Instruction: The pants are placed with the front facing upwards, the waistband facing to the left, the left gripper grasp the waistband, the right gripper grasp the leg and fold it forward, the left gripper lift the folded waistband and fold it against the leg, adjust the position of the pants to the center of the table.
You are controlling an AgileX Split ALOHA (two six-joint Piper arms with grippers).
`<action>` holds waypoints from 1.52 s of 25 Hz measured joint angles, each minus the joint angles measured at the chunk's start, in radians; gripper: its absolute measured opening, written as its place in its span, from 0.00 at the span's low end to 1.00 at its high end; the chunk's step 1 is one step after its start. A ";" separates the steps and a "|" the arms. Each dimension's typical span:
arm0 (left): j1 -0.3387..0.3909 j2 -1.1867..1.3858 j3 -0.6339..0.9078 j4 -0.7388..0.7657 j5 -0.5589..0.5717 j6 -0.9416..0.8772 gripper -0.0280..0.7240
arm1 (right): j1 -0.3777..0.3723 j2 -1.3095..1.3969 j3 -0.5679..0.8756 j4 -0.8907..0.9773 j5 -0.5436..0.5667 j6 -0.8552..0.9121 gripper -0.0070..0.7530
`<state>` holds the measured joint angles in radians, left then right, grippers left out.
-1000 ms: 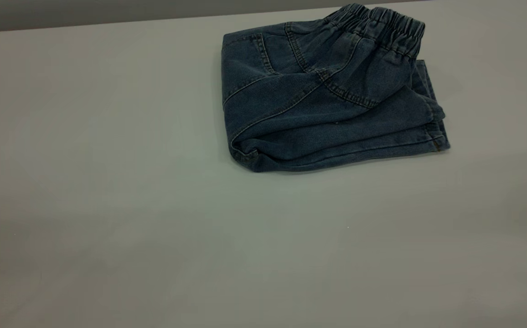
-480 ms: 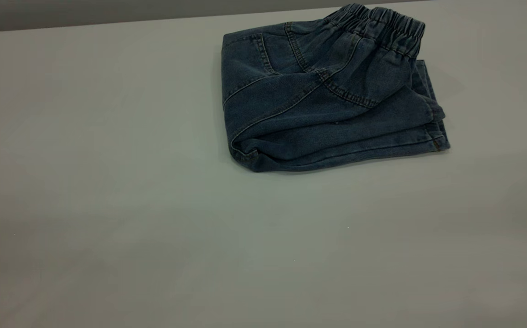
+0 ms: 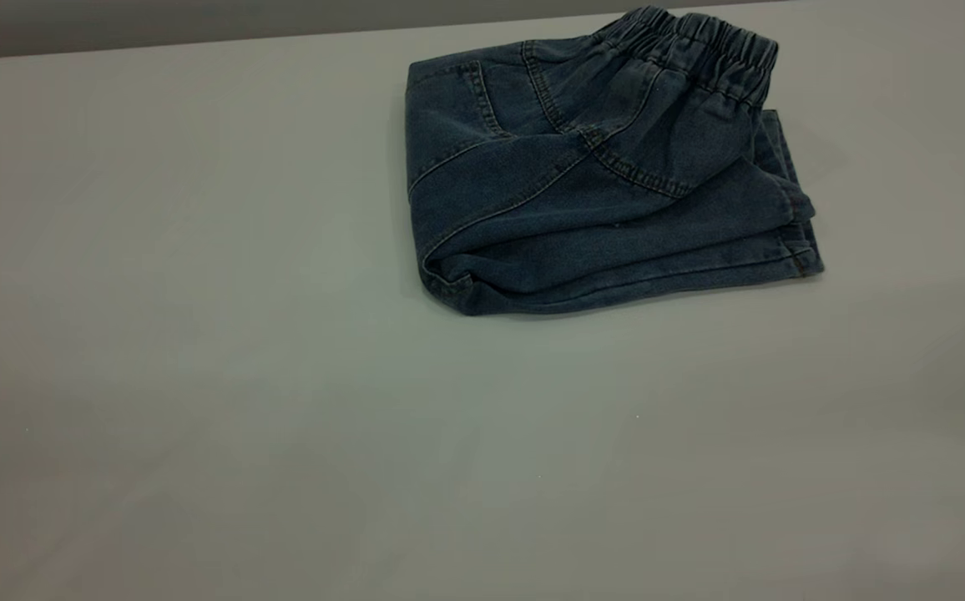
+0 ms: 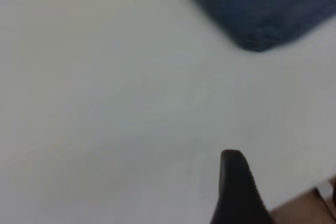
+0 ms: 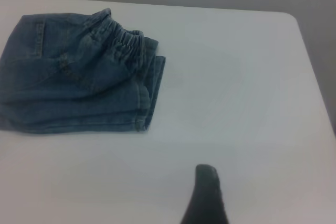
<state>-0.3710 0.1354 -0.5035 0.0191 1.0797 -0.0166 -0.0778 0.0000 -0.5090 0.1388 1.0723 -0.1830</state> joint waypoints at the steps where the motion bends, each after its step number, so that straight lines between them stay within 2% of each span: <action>1: 0.043 0.000 0.000 0.000 0.000 0.000 0.56 | 0.001 0.000 0.000 0.001 0.000 0.000 0.64; 6: 0.261 0.000 0.000 0.000 0.000 0.000 0.56 | 0.001 0.000 0.000 0.001 0.000 -0.001 0.64; 10: 0.341 -0.004 0.000 0.001 0.000 0.000 0.56 | 0.003 0.000 0.000 0.000 0.000 -0.001 0.64; 15: 0.363 -0.066 0.000 0.003 0.000 0.000 0.56 | 0.058 0.000 0.000 0.000 0.000 -0.003 0.64; 38: 0.362 -0.135 0.000 0.003 0.000 0.001 0.56 | 0.058 0.000 0.000 0.000 0.000 -0.002 0.64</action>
<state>-0.0095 0.0000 -0.5035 0.0223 1.0799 -0.0154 -0.0198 0.0000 -0.5090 0.1384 1.0723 -0.1852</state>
